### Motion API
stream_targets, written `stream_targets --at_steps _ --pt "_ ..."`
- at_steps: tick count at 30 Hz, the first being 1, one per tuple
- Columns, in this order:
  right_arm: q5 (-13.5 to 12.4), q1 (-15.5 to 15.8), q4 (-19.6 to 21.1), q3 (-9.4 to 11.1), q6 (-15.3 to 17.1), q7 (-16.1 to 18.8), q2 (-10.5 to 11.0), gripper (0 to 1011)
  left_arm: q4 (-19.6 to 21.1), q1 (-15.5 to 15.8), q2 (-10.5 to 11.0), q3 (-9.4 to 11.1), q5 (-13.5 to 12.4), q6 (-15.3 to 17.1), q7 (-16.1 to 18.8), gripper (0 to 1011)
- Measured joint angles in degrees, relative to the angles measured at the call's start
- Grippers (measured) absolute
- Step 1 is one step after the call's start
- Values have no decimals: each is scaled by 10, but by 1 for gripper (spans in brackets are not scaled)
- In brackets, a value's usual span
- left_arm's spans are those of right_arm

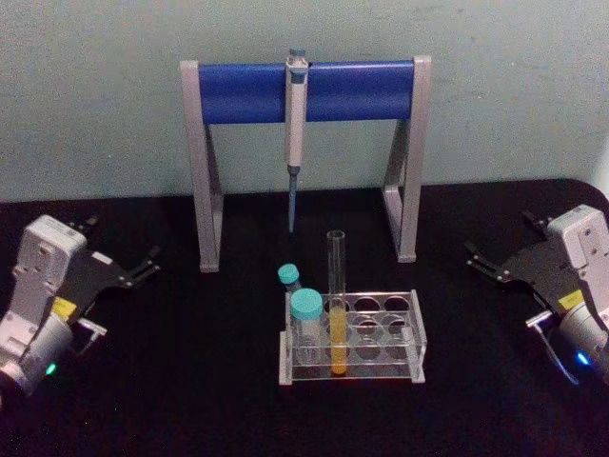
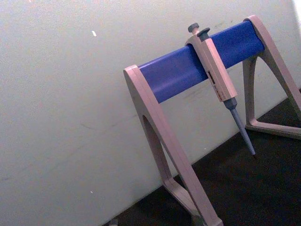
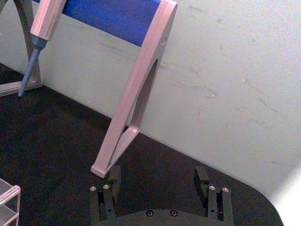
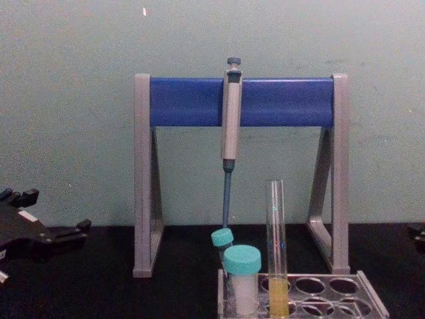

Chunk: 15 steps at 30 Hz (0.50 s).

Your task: Pick up the test tube from the test tube rack, shake it, then place it back into the test tube rack.

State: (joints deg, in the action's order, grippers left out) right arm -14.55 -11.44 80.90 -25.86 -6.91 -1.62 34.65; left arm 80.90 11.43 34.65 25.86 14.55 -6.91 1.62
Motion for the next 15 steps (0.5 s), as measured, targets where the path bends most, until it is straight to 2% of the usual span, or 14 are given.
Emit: stream_targets --at_steps 15 --pt "0 0 0 0 0 0 0 1000 0 0 0 0 0 0 0 1001"
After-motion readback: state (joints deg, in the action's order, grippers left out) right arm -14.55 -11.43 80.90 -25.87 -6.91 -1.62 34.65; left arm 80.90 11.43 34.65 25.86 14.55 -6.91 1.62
